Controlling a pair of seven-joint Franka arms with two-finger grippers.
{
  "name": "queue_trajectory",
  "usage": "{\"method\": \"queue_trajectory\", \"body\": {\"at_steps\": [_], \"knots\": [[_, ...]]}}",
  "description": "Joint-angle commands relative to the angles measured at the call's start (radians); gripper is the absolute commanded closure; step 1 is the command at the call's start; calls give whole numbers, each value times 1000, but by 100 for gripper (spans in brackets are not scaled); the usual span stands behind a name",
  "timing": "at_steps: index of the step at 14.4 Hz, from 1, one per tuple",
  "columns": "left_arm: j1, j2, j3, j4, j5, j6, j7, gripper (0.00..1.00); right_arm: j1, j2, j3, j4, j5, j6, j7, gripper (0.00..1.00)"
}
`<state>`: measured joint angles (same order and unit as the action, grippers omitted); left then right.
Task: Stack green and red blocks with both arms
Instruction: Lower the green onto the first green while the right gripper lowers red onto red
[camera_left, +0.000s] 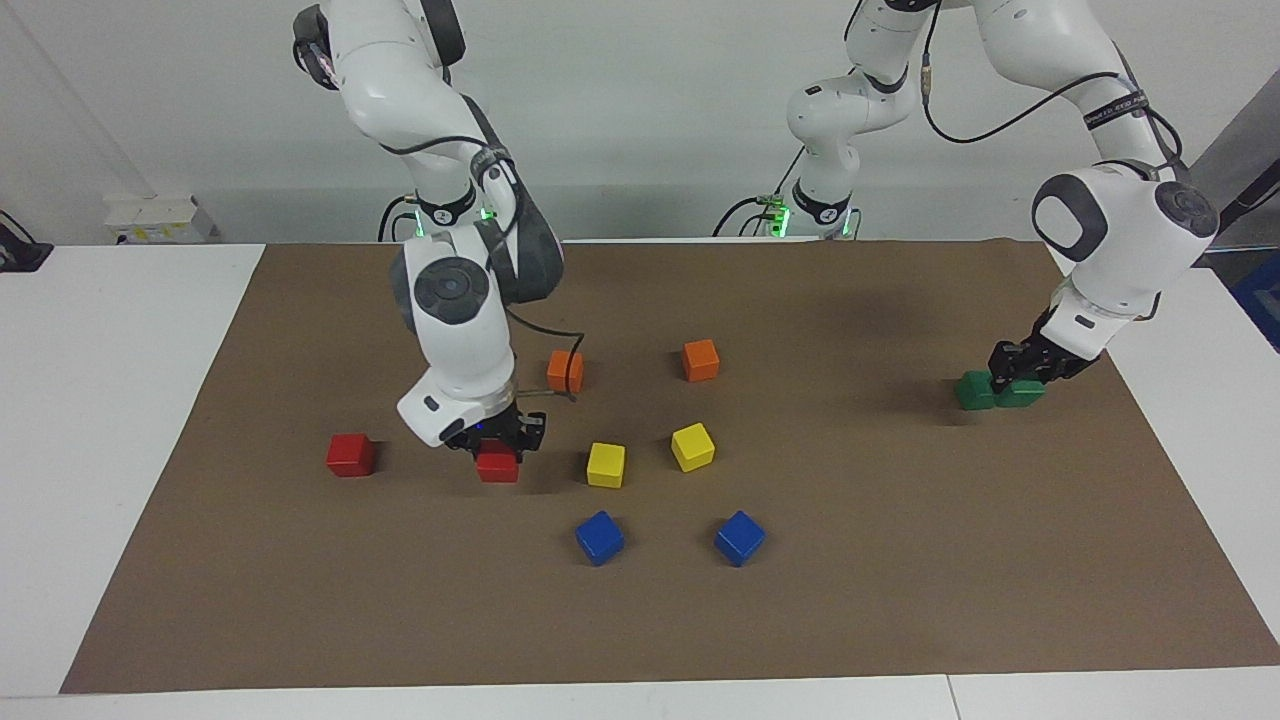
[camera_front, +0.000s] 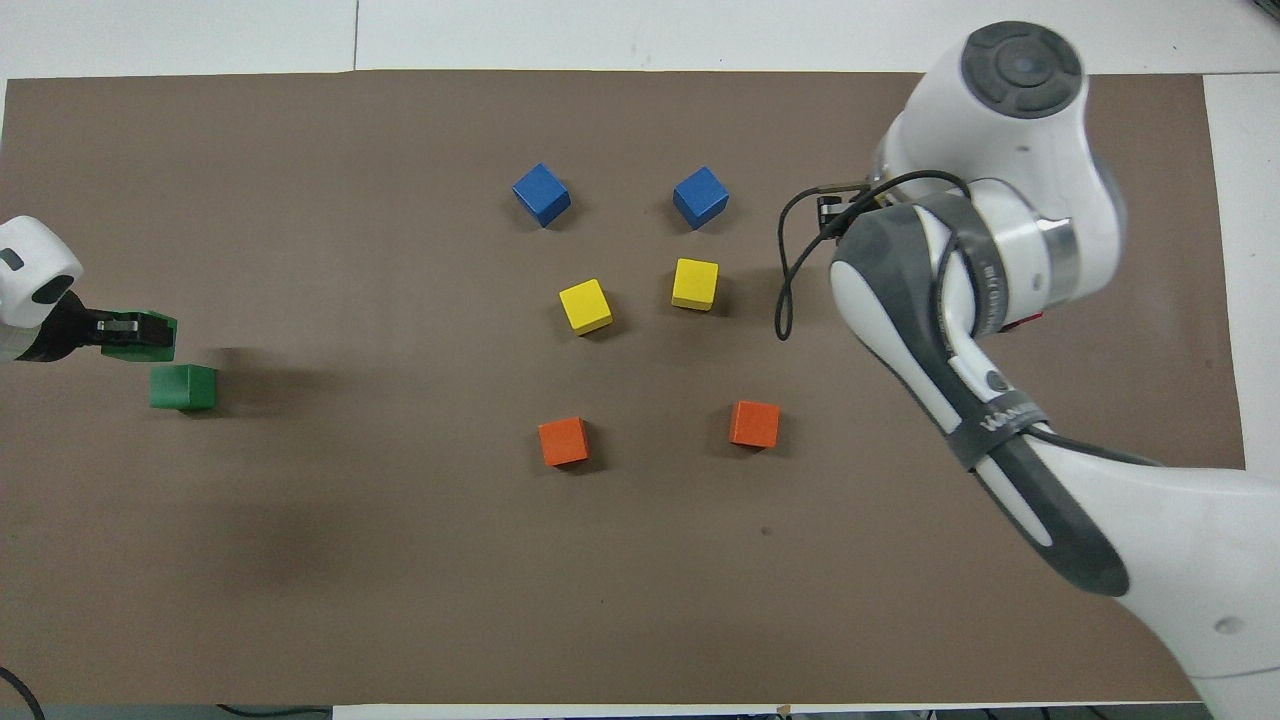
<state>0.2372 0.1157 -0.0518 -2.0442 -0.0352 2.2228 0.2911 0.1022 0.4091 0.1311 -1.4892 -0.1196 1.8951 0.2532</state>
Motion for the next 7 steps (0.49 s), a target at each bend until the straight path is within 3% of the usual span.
{"method": "queue_trajectory", "body": {"at_steps": [1,7], "knots": [[33,-63,-10,-96,-18,64,45,100,-102,-130,12,-188,3,30,-101,100],[42,-89,-10,-172,-37,126,43,100,-265,-228,13,-353,58,134,-302,100]]}}
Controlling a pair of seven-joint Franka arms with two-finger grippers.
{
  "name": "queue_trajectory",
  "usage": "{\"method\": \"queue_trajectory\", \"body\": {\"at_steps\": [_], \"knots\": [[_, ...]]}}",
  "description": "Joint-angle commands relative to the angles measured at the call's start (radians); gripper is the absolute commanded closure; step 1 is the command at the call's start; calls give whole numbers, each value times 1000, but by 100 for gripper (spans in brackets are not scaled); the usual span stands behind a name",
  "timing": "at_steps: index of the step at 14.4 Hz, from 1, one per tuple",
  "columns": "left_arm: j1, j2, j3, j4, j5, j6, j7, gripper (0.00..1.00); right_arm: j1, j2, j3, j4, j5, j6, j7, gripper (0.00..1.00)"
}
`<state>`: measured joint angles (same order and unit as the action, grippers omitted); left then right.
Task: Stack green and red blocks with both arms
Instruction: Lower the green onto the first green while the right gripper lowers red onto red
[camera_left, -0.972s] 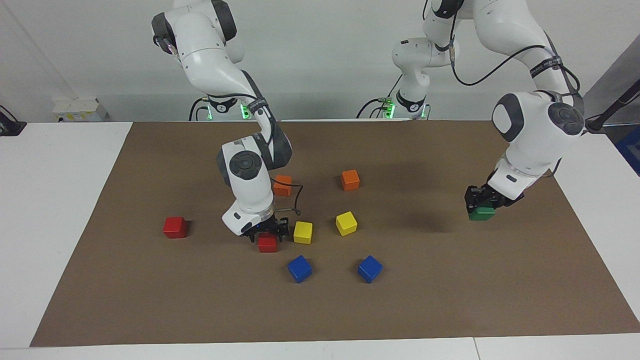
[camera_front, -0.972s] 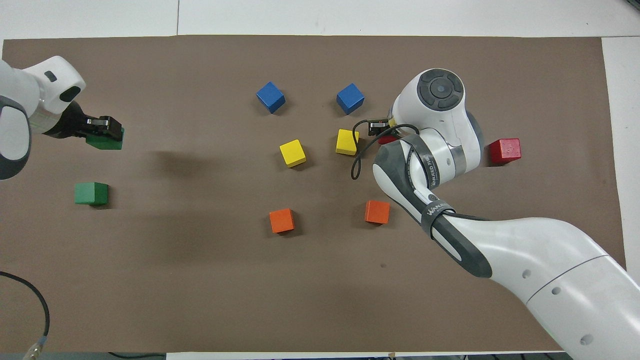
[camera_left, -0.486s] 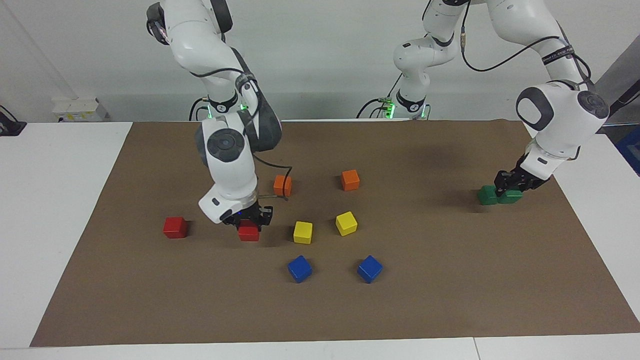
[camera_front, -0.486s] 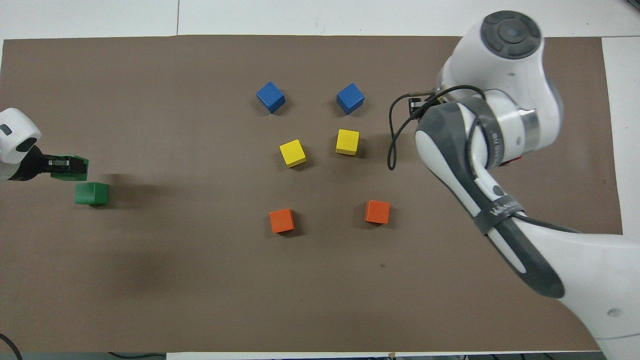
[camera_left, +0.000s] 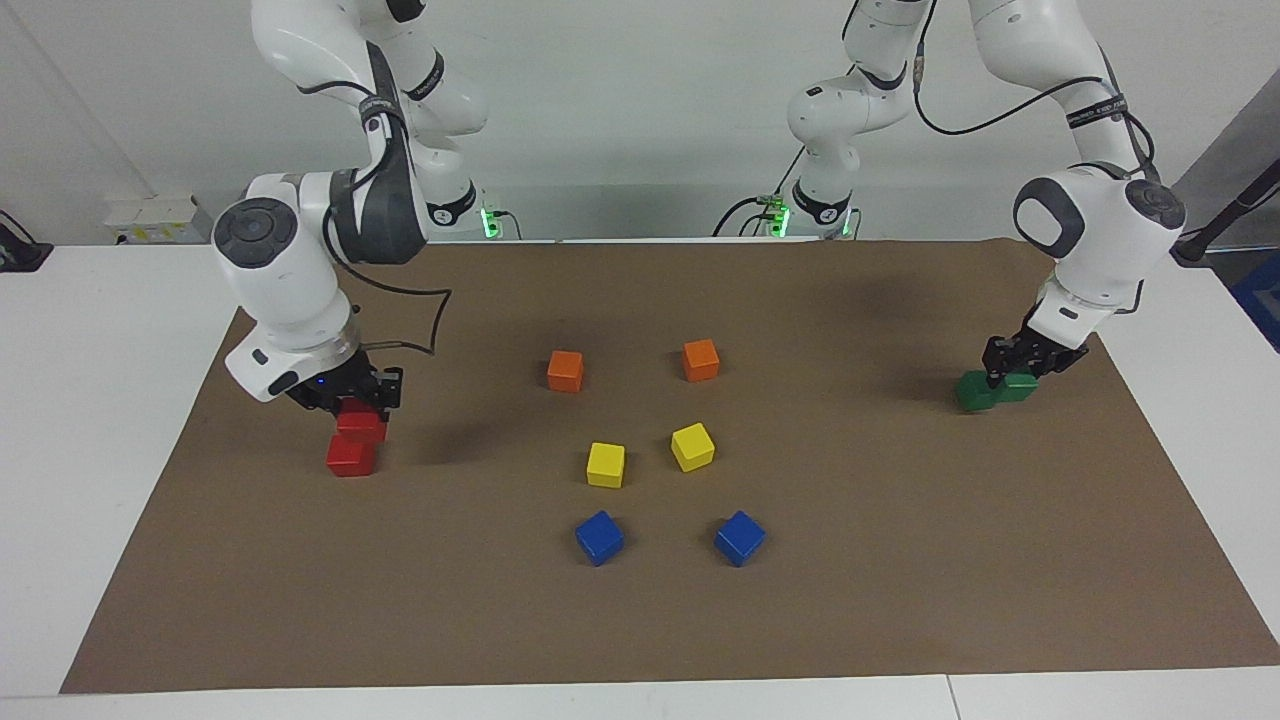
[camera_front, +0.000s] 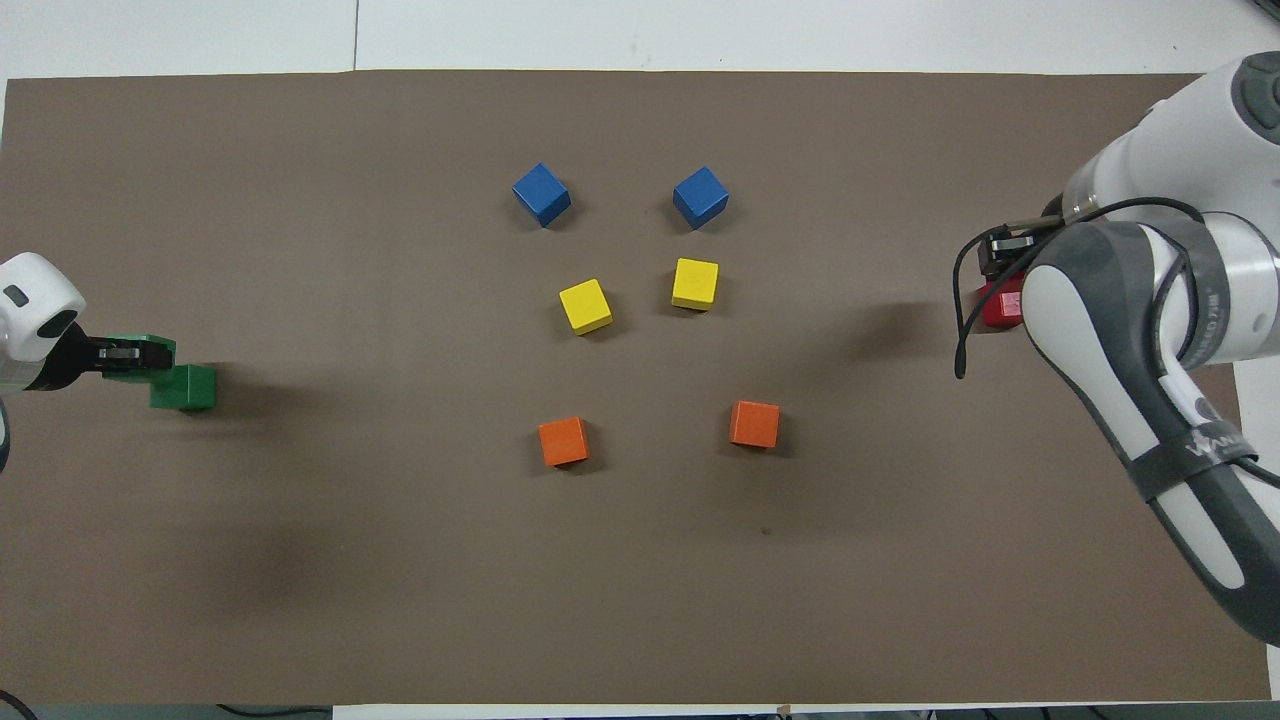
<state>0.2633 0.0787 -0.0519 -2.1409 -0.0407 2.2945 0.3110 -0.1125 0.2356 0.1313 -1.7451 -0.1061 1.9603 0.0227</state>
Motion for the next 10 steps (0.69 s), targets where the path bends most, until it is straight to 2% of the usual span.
{"method": "queue_trajectory", "body": {"at_steps": [1,5,10], "knots": [[16,-57,-9,-95,-34,74,22,100,-67,-59,11,-118,57,96,-99,100],[16,-65,-9,-112,-36,82,19,100,-105,-74,11,-178,57,190,-135,100],[16,-72,-9,-135,-36,97,22,100,-107,-87,11,-256,59,299,-133,100]]}}
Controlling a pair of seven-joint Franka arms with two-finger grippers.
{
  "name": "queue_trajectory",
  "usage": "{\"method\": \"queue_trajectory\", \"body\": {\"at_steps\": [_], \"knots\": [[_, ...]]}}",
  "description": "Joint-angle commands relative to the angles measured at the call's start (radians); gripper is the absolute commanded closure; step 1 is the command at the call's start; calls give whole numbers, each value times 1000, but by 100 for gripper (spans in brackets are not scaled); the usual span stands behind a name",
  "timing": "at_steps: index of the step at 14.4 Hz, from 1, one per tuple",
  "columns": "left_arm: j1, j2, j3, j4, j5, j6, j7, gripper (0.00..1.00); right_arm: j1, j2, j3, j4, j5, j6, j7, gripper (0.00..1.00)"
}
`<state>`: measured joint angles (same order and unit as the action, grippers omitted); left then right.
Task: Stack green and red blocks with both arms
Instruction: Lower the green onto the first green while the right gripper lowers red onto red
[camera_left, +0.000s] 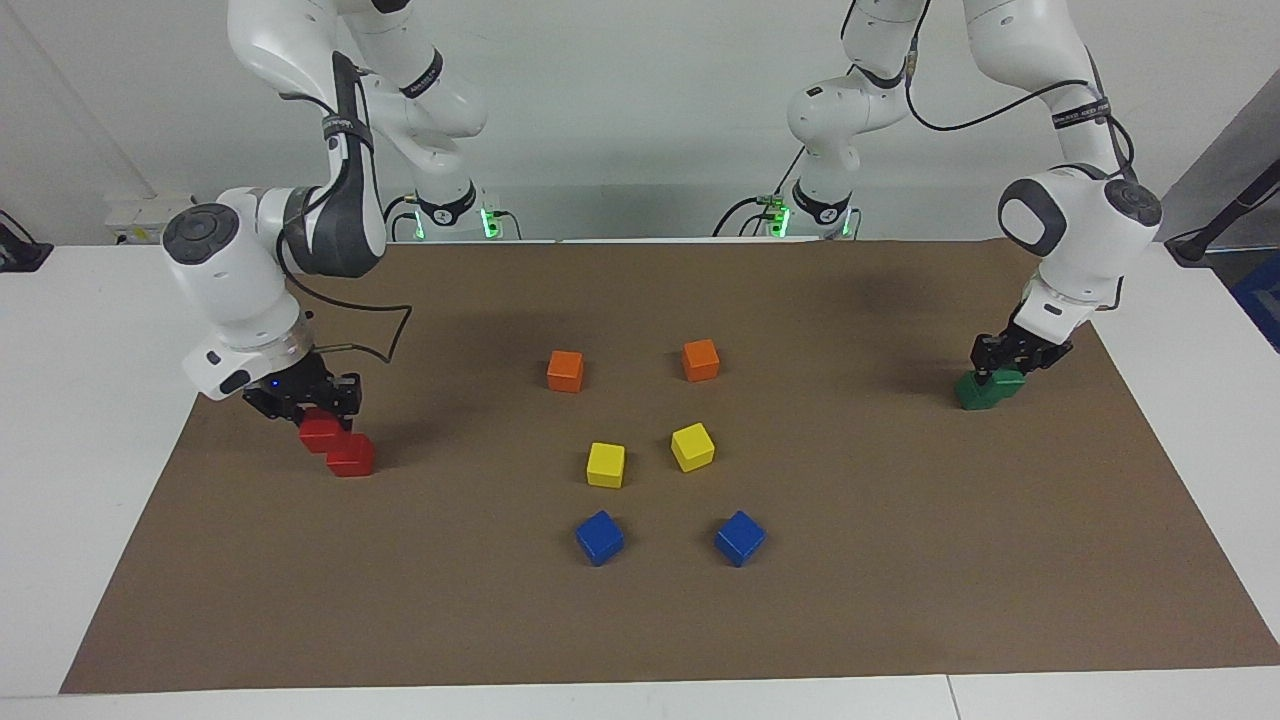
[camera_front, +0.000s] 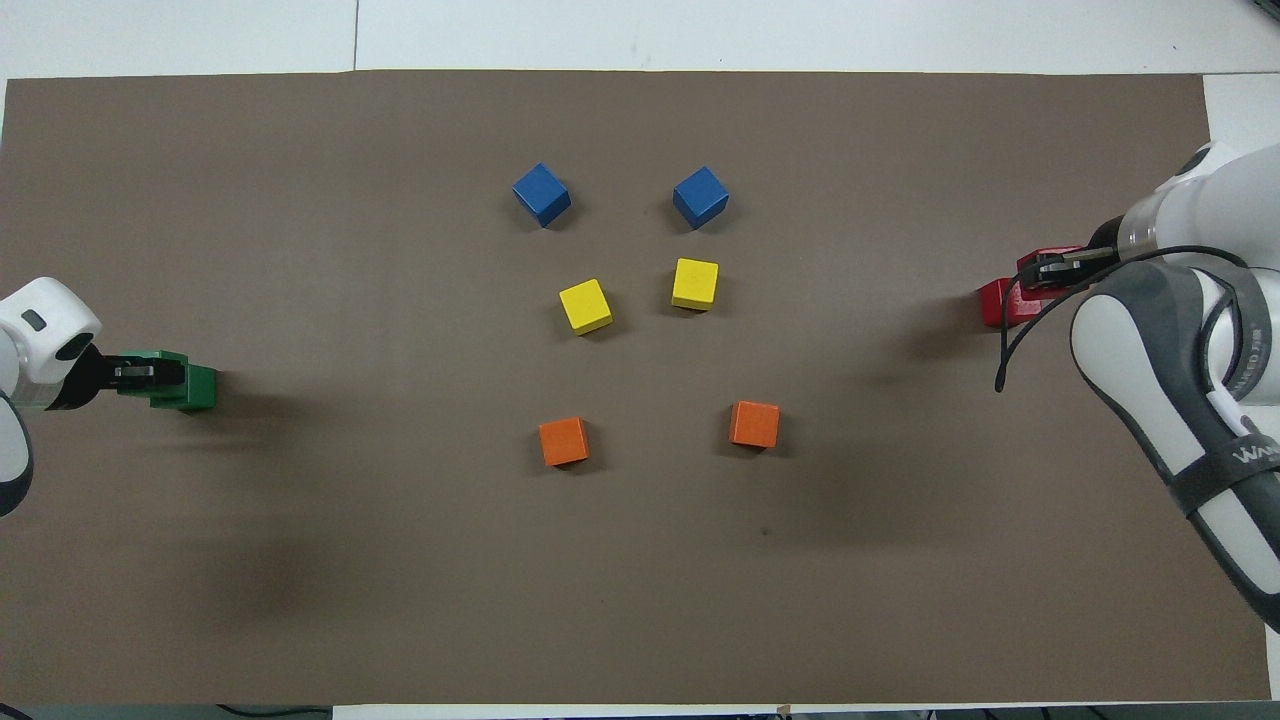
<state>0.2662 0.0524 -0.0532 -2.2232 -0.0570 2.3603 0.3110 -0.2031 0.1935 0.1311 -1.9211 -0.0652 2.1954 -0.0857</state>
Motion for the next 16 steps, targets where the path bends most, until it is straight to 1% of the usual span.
{"method": "queue_trajectory", "body": {"at_steps": [1,5,6,7,13,15,16], "knots": [[13,-46,-8,-53,-20,31,20,100,-16,-51,12,-99,18,84,-25,100],[13,-46,-7,-53,-20,30,34,100,-21,-54,12,-125,18,115,-28,100],[13,-46,-7,-53,-20,28,60,93,-30,-54,13,-139,18,133,-28,100],[13,-48,-7,-53,-20,27,68,1,-32,-54,13,-148,18,147,-28,100],[16,-45,-7,-36,-20,16,71,0,-50,-48,13,-156,22,152,-28,100],[15,-34,-7,11,-20,-24,71,0,-49,-48,13,-160,22,152,-26,100],[15,-26,-7,58,-20,-73,73,0,-49,-48,13,-161,25,152,-23,100]]}}
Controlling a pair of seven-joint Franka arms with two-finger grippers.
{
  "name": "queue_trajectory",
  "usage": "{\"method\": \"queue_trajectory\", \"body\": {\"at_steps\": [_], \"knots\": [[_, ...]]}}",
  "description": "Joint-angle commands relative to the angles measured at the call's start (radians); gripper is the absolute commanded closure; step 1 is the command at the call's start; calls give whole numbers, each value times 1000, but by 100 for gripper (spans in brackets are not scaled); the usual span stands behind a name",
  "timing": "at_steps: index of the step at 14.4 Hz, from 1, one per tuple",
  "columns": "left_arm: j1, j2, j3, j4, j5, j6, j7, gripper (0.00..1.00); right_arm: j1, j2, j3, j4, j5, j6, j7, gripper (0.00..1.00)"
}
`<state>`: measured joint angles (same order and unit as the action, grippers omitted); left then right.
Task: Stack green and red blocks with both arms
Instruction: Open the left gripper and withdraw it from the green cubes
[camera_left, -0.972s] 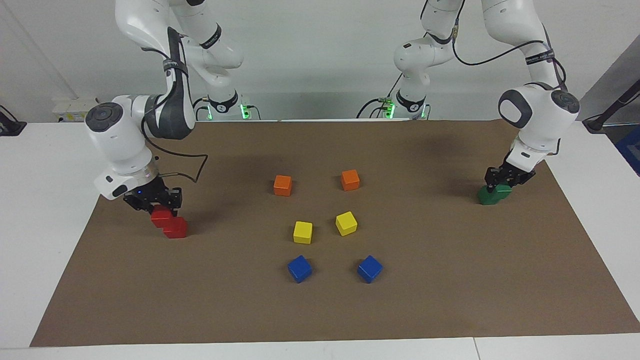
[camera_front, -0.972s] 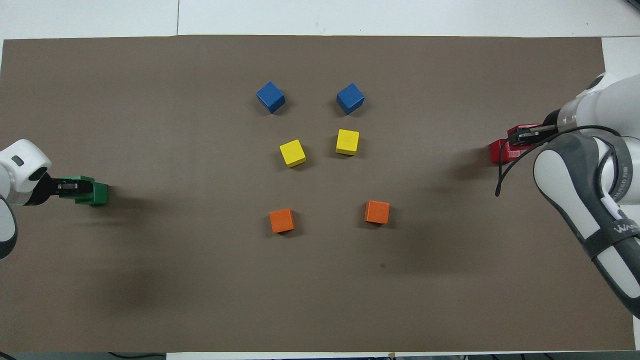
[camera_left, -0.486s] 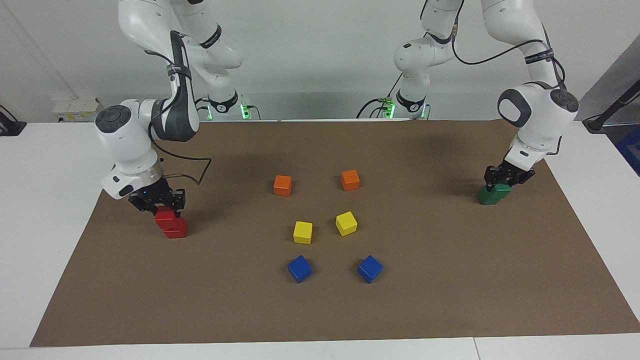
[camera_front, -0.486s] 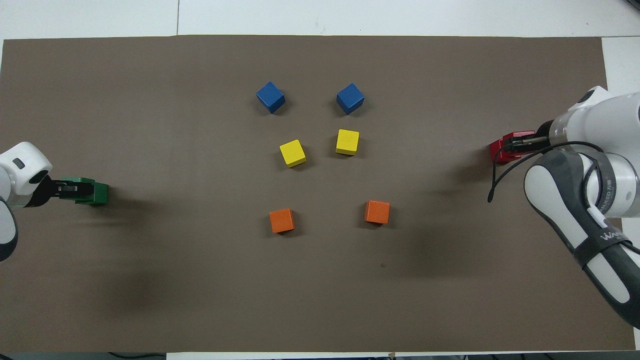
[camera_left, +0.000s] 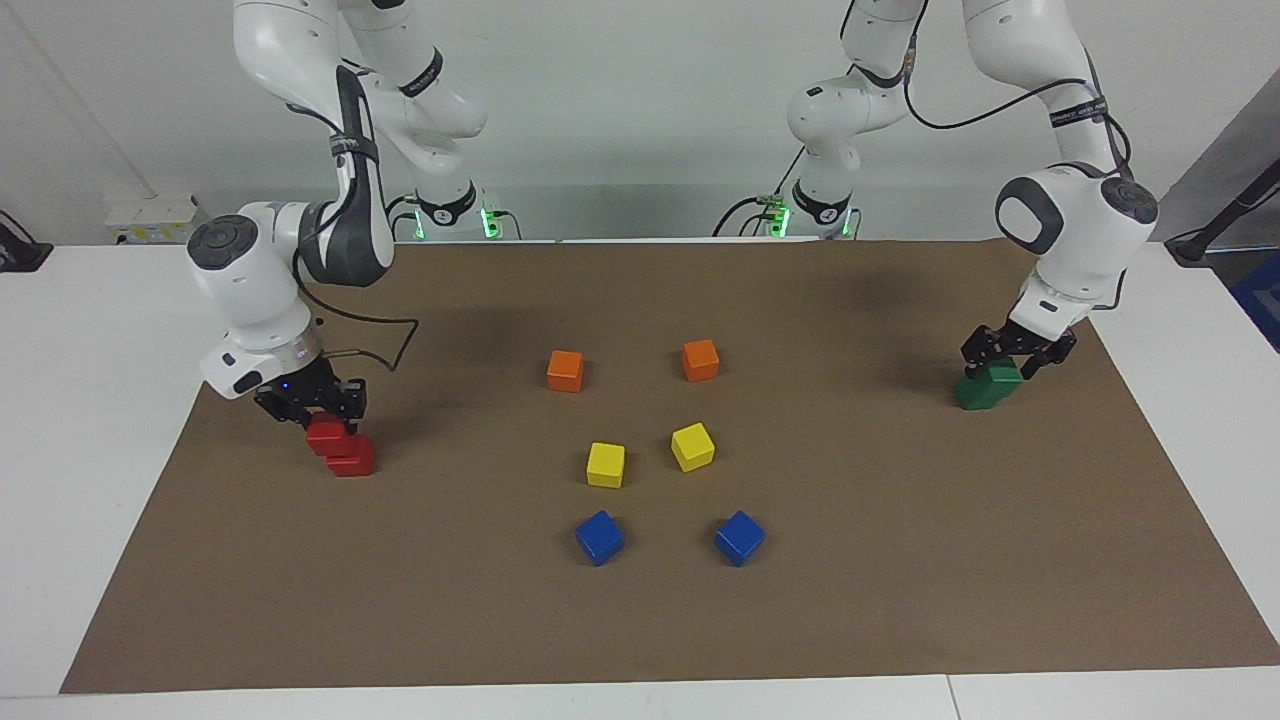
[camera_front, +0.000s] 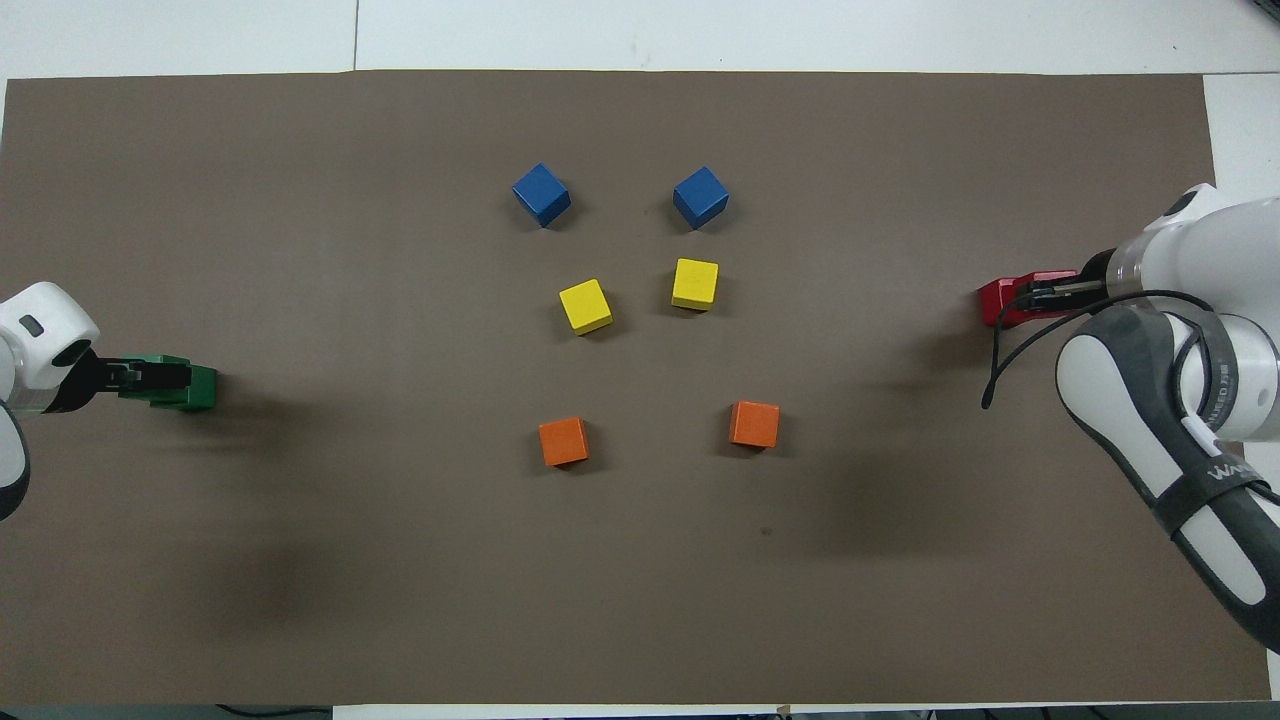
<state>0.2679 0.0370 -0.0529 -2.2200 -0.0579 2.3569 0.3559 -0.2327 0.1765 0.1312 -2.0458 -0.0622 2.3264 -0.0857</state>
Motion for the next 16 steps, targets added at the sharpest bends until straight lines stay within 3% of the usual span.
{"method": "queue_trajectory", "body": {"at_steps": [1,6,11,16], "knots": [[11,-3,-7,104,-19,-111,26,0,-17,-31,13,-36,42,19,-25,100],[-7,-9,-13,250,-19,-209,2,0,-10,-25,11,-36,51,21,-25,100],[-68,0,-19,414,-16,-358,-245,0,-7,-12,11,-34,50,39,-26,100],[-105,-5,-21,535,-8,-530,-314,0,-7,0,11,-33,50,65,-28,100]]}}
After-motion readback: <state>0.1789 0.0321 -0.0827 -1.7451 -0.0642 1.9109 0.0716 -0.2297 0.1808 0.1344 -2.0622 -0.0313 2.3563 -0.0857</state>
